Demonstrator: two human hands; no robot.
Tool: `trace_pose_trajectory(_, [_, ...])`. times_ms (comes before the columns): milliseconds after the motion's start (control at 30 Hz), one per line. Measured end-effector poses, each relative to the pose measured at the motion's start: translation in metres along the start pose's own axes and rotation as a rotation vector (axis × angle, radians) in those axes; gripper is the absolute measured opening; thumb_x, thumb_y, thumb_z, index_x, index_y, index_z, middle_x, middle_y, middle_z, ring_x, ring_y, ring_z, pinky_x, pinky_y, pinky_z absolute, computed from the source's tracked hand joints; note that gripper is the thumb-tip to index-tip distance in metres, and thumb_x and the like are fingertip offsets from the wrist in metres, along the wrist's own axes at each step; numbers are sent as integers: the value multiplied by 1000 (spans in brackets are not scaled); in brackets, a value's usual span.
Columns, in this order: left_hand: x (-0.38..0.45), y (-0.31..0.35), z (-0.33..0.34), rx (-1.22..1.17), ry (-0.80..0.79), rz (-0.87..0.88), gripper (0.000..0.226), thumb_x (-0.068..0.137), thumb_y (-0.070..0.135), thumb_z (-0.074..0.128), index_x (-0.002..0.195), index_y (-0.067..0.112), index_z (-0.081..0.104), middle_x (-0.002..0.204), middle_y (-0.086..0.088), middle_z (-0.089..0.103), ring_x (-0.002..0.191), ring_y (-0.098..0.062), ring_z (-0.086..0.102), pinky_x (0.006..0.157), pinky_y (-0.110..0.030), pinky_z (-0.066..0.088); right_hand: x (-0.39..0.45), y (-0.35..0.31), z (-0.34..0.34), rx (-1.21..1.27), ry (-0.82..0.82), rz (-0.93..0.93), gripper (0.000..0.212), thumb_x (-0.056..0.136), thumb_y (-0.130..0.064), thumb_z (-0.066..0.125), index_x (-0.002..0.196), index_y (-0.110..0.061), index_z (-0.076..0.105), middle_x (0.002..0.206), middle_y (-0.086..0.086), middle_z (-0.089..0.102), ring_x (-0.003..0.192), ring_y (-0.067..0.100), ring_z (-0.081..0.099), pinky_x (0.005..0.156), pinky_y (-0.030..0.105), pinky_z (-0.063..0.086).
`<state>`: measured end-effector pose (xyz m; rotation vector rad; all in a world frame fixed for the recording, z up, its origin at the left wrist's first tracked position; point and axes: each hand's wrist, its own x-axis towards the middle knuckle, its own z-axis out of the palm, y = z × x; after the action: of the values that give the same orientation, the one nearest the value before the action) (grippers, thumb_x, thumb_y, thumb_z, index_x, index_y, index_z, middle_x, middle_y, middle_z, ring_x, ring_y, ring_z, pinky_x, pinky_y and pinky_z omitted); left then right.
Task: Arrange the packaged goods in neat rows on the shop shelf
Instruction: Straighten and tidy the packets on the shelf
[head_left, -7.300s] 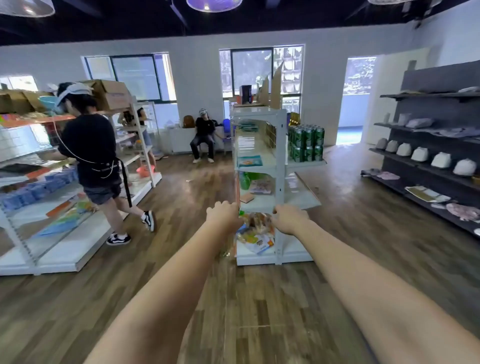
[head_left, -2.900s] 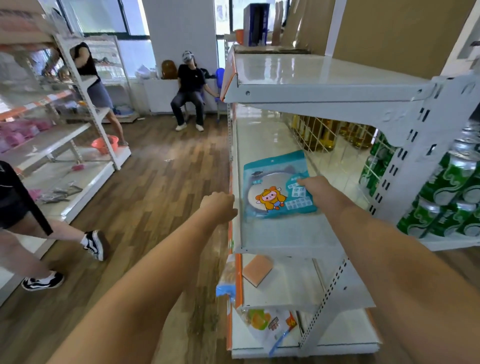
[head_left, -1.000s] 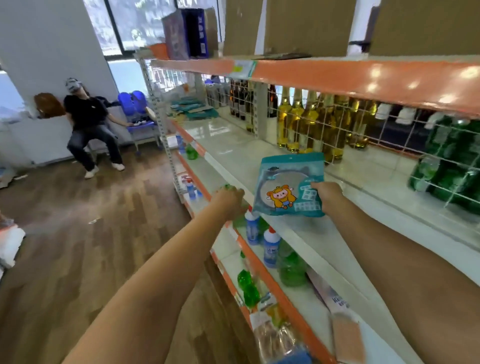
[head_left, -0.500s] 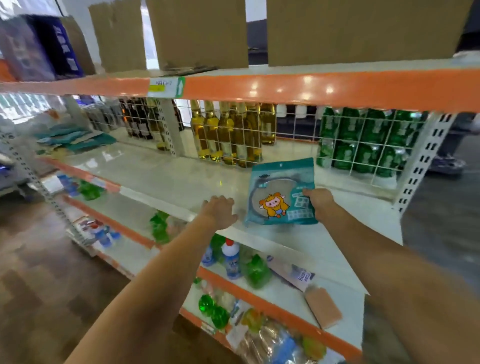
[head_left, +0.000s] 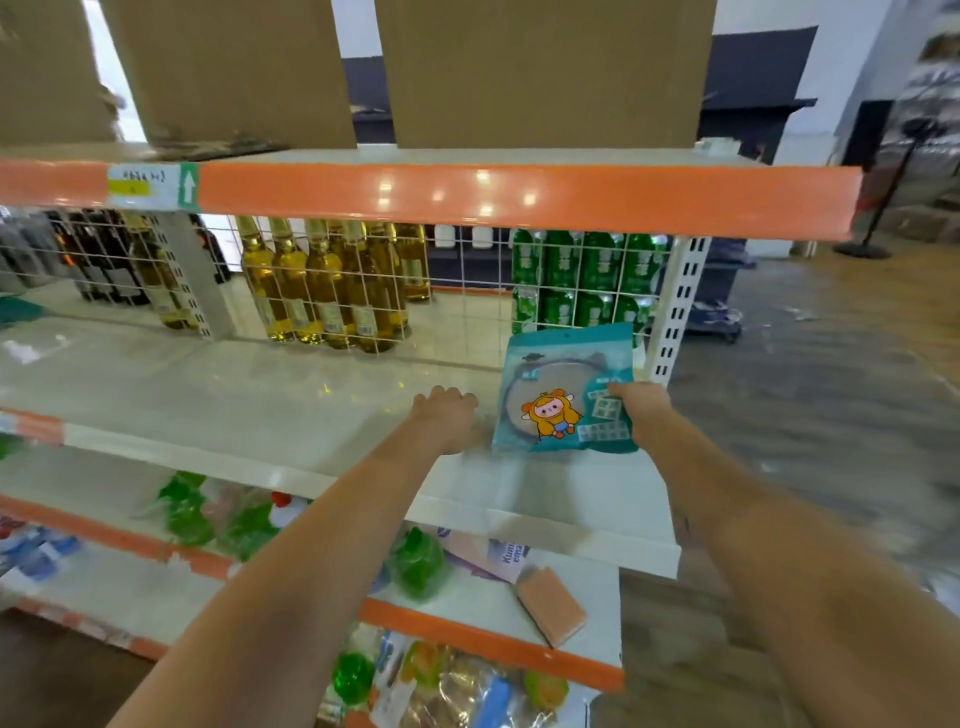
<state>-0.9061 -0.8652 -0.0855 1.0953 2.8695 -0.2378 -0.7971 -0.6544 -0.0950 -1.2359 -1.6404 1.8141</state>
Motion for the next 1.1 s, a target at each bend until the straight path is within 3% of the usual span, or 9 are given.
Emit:
trace_pose_trajectory(100, [9, 17, -9, 1, 2, 22, 52, 98, 37, 43, 144, 15, 34, 144, -12, 38, 133, -30, 33, 106, -43, 30, 7, -3, -19, 15, 20, 10, 27, 91, -15, 61, 110, 2, 52, 94, 11, 64, 88, 29, 63, 85, 42, 54])
trace_pose_trajectory(167, [15, 28, -16, -3, 2, 36, 54, 97, 39, 43, 145, 15, 33, 145, -12, 37, 133, -30, 33, 107, -43, 29, 8, -4, -32, -5, 26, 25, 33, 91, -16, 62, 116, 2, 52, 101, 13, 65, 86, 28, 62, 80, 39, 54])
trace_pose_trajectory(400, [27, 65, -24, 8, -23, 77, 53, 97, 38, 42, 144, 15, 32, 147, -12, 35, 135, -31, 30, 107, -43, 28, 15, -3, -70, -36, 51, 41, 30, 92, -21, 60, 111, 1, 54, 97, 13, 64, 86, 28, 63, 81, 37, 54])
trace_pose_trajectory(567, [28, 87, -24, 33, -39, 101, 52, 98, 35, 40, 144, 14, 32, 145, -14, 36, 134, -31, 31, 107, -43, 28, 17, 2, -91, -15, 73, 51, 21, 92, -19, 59, 97, 0, 53, 92, 12, 64, 88, 29, 64, 82, 37, 54])
trace_pose_trajectory(833, [30, 104, -24, 35, -62, 146, 50, 97, 30, 40, 144, 13, 33, 145, -14, 37, 134, -32, 30, 109, -44, 26, 10, 11, -107, 34, 113, 74, 20, 94, -17, 57, 80, -4, 50, 104, 16, 65, 99, 33, 65, 88, 42, 53])
trace_pose_trajectory(1100, [34, 96, -25, -58, -28, 154, 41, 98, 27, 40, 136, 12, 42, 138, -13, 45, 126, -31, 42, 100, -42, 37, -10, 15, -95, 47, 98, 97, 17, 93, -17, 58, 90, -2, 52, 83, 10, 62, 86, 28, 64, 85, 39, 53])
